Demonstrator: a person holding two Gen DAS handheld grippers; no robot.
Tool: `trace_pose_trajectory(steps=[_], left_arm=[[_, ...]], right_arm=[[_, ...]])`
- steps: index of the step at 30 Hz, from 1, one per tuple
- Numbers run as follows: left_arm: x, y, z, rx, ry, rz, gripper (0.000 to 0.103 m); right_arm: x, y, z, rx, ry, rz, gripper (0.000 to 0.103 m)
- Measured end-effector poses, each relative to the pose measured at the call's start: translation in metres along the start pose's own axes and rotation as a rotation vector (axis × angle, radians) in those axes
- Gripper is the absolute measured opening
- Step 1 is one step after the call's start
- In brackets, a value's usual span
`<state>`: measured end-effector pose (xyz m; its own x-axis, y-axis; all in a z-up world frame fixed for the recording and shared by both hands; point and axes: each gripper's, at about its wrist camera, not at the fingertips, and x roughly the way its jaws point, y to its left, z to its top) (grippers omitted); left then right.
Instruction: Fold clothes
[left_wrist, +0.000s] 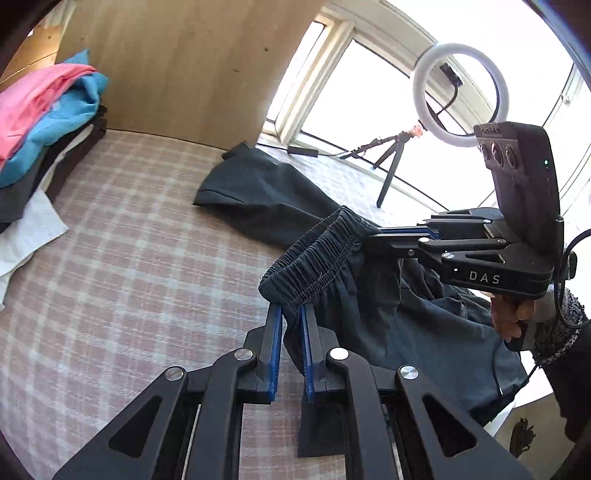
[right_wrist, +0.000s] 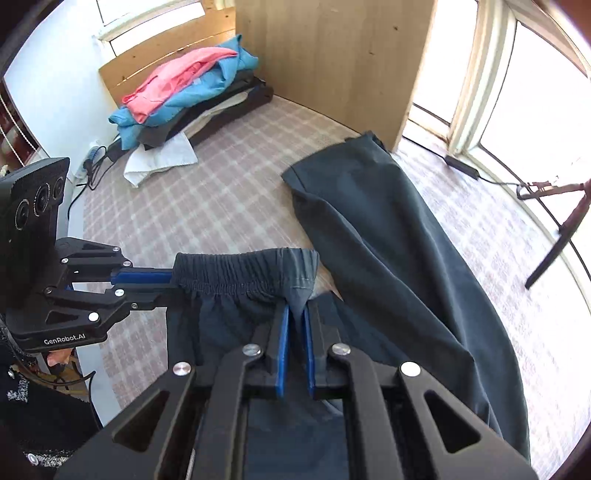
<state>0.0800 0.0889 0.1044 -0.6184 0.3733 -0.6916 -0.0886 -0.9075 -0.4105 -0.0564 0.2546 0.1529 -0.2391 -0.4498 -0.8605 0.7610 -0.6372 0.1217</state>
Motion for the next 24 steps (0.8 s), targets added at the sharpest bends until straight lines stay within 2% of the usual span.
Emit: trace_pose_trajectory(steps=[3,6,8,11,13,16,19,21,23,24], left_arm=[[-0.055,0.06,-0.001,-0.103,-0.077,0.083,0.009],[-0.086,0.119,-0.011,-0.197,-0.104,0.162,0.009],[-0.091,0.157,-0.022,-0.265,-0.089,0.183,0.009],[-0.081,0.198,-0.043,-0.307,-0.05,0.237,0.009],[-0.058,0.22,-0.059,-0.364,0.047,0.201,0.01],[-0.043,0.234,-0.078,-0.404,0.149,0.141,0.011],[-0.062,0.227,-0.082,-0.332,0.165,0.12,0.013],[-0.074,0.223,-0.073,-0.279,0.17,0.116,0.013],[-0.076,0.217,-0.058,-0.197,0.18,0.118,0.013],[-0.071,0.212,-0.047,-0.136,0.187,0.122,0.017]], right_arm=[[0.014,0.045,0.053,-0.078,-0.057,0.073,0.008],[0.052,0.099,0.108,-0.16,-0.09,0.137,0.005],[0.082,0.137,0.134,-0.2,-0.09,0.172,0.004],[0.126,0.184,0.154,-0.258,-0.049,0.212,0.004],[0.152,0.206,0.158,-0.276,-0.015,0.185,0.005],[0.156,0.204,0.143,-0.181,-0.001,0.224,0.007],[0.134,0.178,0.103,-0.062,-0.009,0.262,0.007],[0.106,0.147,0.057,0.016,-0.027,0.245,0.007],[0.074,0.109,0.002,0.144,-0.03,0.178,0.007],[0.059,0.089,-0.029,0.228,-0.026,0.127,0.011]])
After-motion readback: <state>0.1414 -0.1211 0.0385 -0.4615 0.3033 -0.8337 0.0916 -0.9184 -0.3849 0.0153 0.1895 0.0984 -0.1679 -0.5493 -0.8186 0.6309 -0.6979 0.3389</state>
